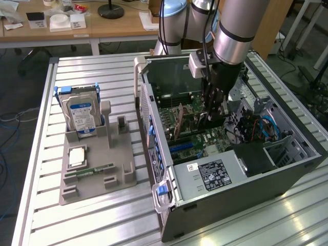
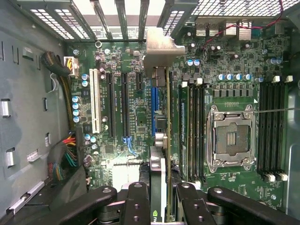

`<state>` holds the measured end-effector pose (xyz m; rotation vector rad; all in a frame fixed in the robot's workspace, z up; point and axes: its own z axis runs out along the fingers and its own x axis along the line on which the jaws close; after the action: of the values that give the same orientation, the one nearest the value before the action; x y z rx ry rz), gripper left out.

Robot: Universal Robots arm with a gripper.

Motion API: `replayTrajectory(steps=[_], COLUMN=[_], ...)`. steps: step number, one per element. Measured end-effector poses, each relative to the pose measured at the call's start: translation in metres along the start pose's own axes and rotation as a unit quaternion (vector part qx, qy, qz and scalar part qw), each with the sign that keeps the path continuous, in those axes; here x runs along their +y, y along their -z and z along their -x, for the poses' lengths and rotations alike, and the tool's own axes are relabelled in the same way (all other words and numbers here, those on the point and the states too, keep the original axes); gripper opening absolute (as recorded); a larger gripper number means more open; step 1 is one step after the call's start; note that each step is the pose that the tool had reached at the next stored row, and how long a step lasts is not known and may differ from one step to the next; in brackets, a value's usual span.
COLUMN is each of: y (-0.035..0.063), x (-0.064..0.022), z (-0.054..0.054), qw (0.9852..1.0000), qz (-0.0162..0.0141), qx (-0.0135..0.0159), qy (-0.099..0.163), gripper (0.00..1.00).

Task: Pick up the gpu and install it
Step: 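Insert the gpu into the slot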

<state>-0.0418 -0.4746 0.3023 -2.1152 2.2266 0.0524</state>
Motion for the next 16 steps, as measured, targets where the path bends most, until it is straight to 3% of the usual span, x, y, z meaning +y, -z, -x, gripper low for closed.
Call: replayTrajectory(steps=[16], y=[-0.0038], x=[0.0002], z=[-0.0003], qw=[1.0000], qz=[0.0000], qx=[-0.0001], qy=[0.000], gripper=[0.27])
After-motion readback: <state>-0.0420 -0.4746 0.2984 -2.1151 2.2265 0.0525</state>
